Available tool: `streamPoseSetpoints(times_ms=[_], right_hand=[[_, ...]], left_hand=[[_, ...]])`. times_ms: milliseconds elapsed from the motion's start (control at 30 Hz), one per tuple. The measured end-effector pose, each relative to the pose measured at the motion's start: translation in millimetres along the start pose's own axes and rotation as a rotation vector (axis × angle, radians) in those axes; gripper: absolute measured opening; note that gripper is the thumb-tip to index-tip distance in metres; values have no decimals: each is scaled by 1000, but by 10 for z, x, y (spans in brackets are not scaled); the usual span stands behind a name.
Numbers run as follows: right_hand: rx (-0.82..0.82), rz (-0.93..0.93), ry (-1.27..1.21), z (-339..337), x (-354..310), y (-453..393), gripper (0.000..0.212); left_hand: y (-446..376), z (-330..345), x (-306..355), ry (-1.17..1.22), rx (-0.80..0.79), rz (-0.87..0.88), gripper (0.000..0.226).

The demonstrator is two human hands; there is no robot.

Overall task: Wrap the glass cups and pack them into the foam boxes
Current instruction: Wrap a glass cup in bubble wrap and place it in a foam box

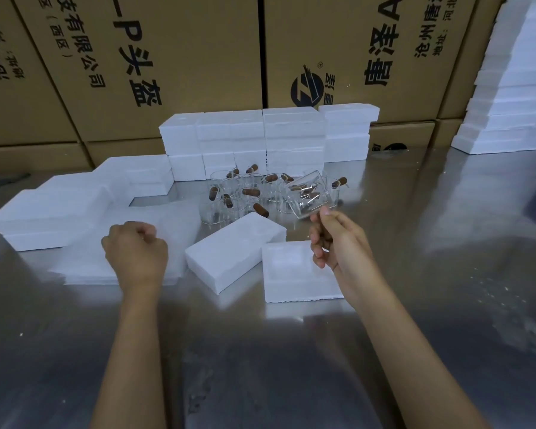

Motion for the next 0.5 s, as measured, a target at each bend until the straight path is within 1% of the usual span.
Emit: streamPoseSetpoints(times_ms=[67,133,200,300,367,400,500], right_hand=[[-17,-12,-12,13,-12,5,22],[-62,-30,-40,56,-38,19,22],[-131,-50,-87,118,-65,34,23],[-248,-111,-95,222,-119,73,27],[-291,-185,-11,268,-149,104,24],[-288,-216,63,272,-157,115,22],[-234,-268,311,242,-152,121,19]], left_hand=[[26,-25,121,143,1,7,26],[95,18,288,259,-54,15,22],[201,132,472,349,-157,39,18],[392,340,680,459,-346,78,20],[478,436,739,513,-439,72,19],[509,466,753,549,-476,54,20],[548,474,770,653,-506,-5,21]])
Point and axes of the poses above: each hand's wrist, its own y-axis away from the middle knuckle, its own z-axis out of the palm, x = y × z, the point moved 6 cm from there along -y, towards the middle knuckle, and after that the axes turned 2 degrees about -x, right-handed, at the moved point
